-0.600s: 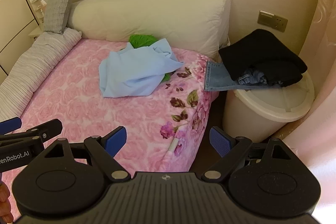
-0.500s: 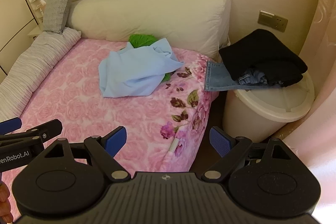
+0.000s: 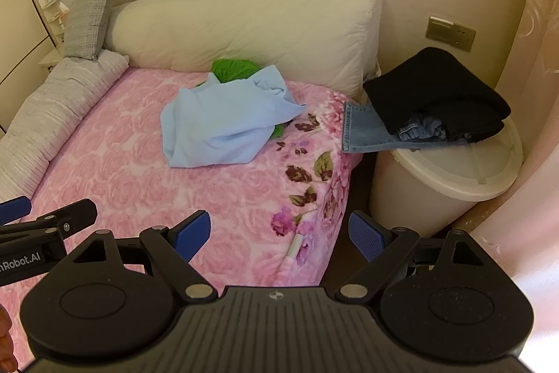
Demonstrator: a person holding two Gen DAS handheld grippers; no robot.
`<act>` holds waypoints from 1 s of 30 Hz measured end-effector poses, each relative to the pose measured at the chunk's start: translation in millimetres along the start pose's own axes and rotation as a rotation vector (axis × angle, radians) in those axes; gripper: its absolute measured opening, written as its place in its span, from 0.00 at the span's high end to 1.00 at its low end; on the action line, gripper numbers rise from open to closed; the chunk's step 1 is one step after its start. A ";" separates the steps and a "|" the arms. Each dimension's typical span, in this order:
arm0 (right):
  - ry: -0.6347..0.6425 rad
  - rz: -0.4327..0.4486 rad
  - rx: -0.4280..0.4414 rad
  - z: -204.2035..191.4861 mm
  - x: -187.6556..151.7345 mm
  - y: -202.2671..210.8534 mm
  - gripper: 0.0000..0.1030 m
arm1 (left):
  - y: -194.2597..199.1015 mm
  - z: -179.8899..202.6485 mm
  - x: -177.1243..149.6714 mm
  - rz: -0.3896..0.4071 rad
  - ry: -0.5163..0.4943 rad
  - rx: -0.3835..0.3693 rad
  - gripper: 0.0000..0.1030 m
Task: Fold clothes
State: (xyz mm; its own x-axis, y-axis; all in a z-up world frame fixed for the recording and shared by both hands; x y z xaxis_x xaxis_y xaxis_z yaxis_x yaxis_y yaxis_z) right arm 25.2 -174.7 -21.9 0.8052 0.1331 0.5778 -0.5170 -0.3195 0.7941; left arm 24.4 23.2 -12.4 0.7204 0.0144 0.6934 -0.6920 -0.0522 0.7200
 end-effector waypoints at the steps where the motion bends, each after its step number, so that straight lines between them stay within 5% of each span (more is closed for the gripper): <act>1: -0.001 0.000 0.000 -1.1 0.0 -0.8 0.14 | -0.9 -1.4 1.1 0.000 -0.002 0.000 0.01; 30: 0.043 -0.039 -0.008 -24.3 13.7 -31.7 0.14 | -29.9 -35.7 10.3 -0.031 0.038 -0.009 0.01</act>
State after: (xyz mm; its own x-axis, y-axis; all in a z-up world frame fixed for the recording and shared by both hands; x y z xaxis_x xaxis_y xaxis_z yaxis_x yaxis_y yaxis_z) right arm 45.6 -140.0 -34.6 0.8119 0.1854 0.5535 -0.4877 -0.3057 0.8177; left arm 50.9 60.5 -25.9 0.7391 0.0540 0.6714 -0.6701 -0.0421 0.7411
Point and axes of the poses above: each gripper's, at about its wrist camera, not at the fingertips, and y roughly against the way its jaws point, z to its right, x to its top, the point moved 1 cm from there along -y, roughly the way its jaws point, and after that the axes turned 4 degrees about x, right-handed, at the moved point
